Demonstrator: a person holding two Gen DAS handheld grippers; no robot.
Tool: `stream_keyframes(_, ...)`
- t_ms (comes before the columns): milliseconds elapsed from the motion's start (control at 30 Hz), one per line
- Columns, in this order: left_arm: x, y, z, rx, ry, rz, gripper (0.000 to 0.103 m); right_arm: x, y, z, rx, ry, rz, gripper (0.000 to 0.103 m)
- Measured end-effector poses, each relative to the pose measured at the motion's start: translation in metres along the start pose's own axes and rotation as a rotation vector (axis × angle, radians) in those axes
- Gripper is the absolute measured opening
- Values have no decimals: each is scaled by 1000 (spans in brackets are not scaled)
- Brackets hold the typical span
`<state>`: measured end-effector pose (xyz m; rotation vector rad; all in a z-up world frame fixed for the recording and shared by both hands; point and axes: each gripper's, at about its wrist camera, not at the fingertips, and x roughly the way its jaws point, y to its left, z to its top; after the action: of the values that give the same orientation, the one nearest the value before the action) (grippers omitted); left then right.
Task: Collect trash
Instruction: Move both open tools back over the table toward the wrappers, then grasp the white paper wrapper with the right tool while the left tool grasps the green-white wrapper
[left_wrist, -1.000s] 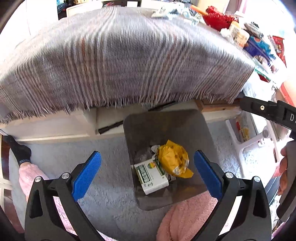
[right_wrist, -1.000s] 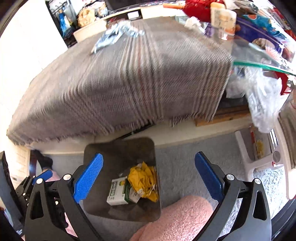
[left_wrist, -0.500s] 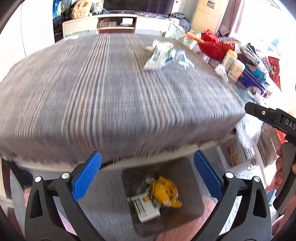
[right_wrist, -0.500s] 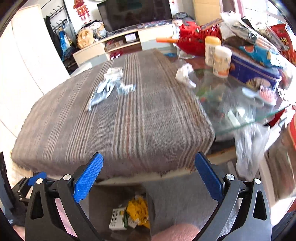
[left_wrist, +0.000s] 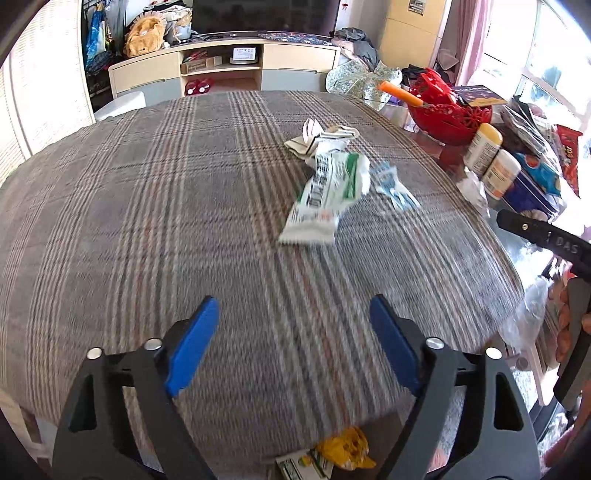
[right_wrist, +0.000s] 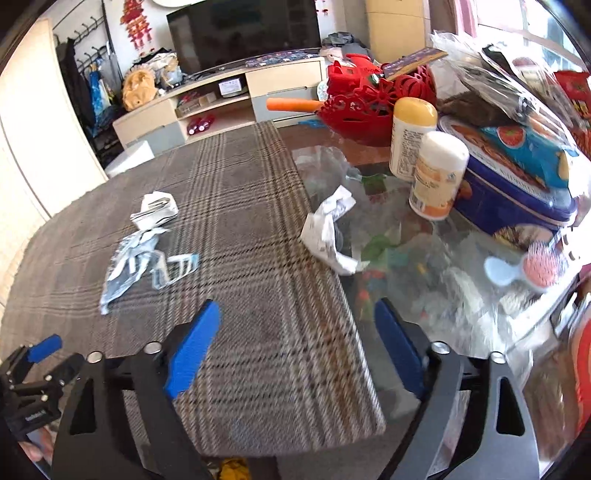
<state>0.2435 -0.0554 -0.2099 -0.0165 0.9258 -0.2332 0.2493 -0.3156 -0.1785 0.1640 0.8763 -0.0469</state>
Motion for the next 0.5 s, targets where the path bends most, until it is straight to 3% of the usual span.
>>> stream_keyframes(333,36,-13,36,32,6,-8,75,45,-17,32,35,23,-26,72)
stream_keyframes(433,47,-12,41,24,12,-7,68,54,-21,33,40,38,-31,70)
stream_keyframes(500,55,-11,44,21,21,-11,58,61,-21,33,30,53,-44,57)
